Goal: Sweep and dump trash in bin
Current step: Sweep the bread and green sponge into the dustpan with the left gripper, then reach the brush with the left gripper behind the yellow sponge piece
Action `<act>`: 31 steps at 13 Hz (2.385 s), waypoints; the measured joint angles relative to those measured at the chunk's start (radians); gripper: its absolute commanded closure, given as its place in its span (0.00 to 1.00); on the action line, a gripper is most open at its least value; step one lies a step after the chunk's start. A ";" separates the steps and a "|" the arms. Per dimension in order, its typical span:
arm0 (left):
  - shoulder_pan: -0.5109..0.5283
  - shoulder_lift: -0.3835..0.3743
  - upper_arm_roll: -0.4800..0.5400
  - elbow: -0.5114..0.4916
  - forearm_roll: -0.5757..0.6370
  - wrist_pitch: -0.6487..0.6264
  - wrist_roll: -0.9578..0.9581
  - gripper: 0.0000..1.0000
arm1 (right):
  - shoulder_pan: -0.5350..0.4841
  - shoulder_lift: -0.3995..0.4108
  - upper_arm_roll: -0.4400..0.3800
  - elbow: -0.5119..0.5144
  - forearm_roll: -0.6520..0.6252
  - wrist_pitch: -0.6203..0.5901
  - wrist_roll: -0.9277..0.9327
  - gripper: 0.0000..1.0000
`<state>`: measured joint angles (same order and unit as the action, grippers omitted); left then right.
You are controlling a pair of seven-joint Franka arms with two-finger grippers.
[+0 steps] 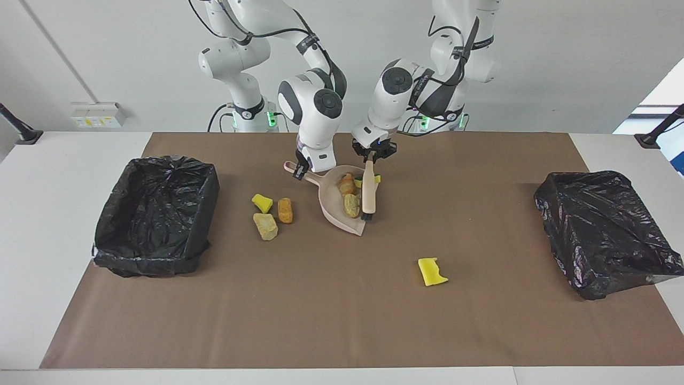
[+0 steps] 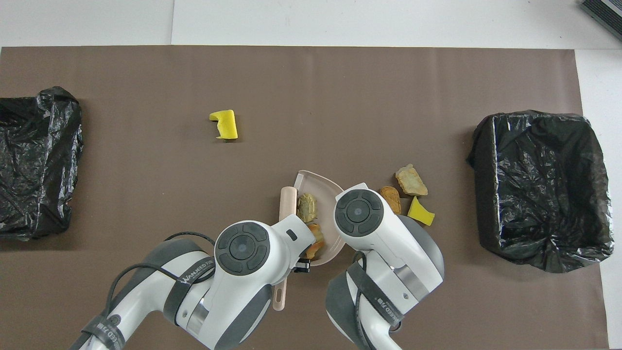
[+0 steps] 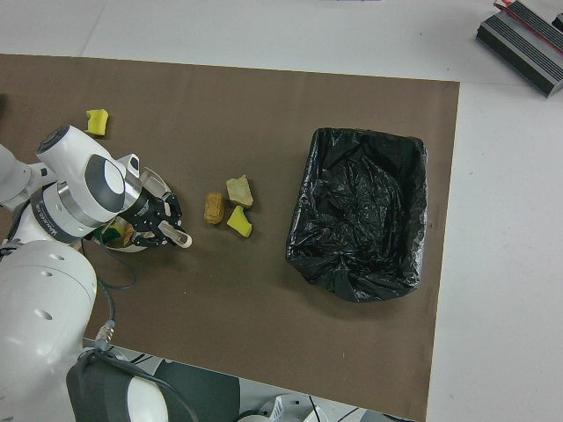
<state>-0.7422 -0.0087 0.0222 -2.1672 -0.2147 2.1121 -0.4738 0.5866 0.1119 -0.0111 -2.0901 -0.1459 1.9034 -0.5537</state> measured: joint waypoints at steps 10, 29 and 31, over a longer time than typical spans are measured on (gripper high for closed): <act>0.228 0.062 0.016 0.195 -0.001 -0.132 0.289 1.00 | 0.000 0.000 0.000 0.000 0.000 0.000 0.000 1.00; 0.473 0.502 -0.014 0.557 0.249 -0.078 0.892 1.00 | 0.000 0.000 0.000 -0.001 0.000 0.000 0.016 1.00; 0.428 0.447 -0.015 0.464 0.249 -0.081 0.892 1.00 | 0.000 0.000 0.000 -0.001 0.000 0.000 0.016 1.00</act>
<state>-0.3144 0.4385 0.0071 -1.7035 0.0345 2.0312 0.4179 0.5865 0.1119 -0.0111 -2.0911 -0.1459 1.9035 -0.5381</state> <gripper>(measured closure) 0.736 0.687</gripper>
